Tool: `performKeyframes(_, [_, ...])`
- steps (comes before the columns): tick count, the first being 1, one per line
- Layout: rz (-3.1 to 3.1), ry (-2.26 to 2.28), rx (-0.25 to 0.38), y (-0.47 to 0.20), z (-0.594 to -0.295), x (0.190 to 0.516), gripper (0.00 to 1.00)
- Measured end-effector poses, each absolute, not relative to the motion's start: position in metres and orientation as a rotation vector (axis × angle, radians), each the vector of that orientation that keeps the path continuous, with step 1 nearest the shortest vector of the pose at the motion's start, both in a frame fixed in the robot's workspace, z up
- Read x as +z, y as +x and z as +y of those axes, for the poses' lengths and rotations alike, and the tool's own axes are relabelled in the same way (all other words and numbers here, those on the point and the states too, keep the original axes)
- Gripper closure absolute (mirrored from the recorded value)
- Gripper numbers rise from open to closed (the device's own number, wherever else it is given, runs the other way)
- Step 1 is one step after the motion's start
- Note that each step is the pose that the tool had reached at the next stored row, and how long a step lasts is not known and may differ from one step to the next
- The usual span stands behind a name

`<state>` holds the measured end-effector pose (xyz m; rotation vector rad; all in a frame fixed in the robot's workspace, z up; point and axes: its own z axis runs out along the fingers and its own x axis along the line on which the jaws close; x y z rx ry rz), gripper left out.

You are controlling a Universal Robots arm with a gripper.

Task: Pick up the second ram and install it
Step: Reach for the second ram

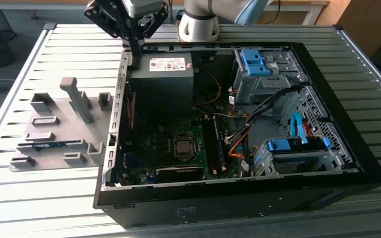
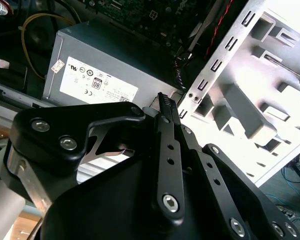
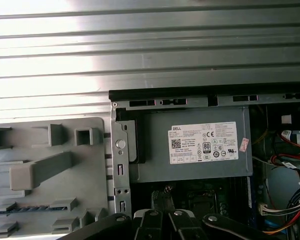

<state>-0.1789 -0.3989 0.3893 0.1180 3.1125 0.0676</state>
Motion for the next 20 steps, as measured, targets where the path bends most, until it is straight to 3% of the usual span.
performKeyframes(20, [3.112, 0.118, 0.068, -0.1862, -0.3989, 0.3880, 0.89])
